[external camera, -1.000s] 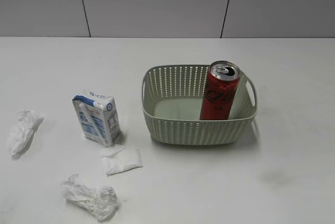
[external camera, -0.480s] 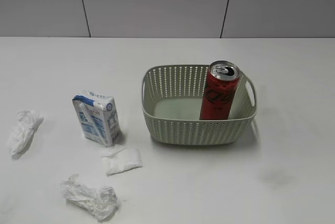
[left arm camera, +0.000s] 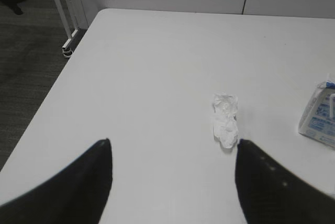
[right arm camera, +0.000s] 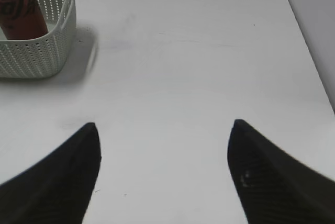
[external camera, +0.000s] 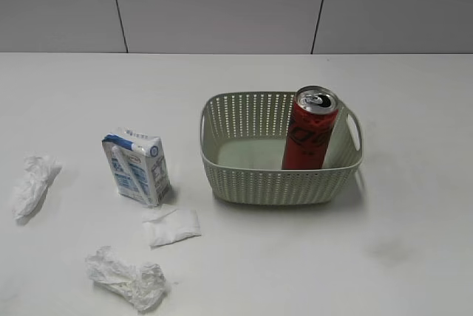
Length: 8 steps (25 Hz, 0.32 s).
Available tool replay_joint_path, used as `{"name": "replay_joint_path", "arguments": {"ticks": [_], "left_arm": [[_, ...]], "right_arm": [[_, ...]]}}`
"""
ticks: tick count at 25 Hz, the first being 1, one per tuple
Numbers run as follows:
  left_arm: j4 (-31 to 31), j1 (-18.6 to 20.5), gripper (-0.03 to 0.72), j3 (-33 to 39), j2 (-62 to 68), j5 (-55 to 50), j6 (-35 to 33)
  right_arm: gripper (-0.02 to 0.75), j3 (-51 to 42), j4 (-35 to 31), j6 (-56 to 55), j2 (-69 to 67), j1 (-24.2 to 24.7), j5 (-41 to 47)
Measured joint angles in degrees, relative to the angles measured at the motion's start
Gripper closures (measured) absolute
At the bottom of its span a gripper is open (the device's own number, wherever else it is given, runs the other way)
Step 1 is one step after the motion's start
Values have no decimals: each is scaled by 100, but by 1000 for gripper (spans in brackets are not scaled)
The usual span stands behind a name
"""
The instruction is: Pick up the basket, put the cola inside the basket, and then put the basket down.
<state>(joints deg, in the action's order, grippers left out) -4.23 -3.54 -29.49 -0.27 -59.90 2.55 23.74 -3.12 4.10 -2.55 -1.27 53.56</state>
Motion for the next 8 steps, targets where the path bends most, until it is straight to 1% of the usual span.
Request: {"name": "replay_joint_path", "arguments": {"ticks": [8], "left_arm": [[0, 0, 134, 0, 0, 0, 0]], "right_arm": [[165, 0, 0, 0, 0, 0, 0]]}}
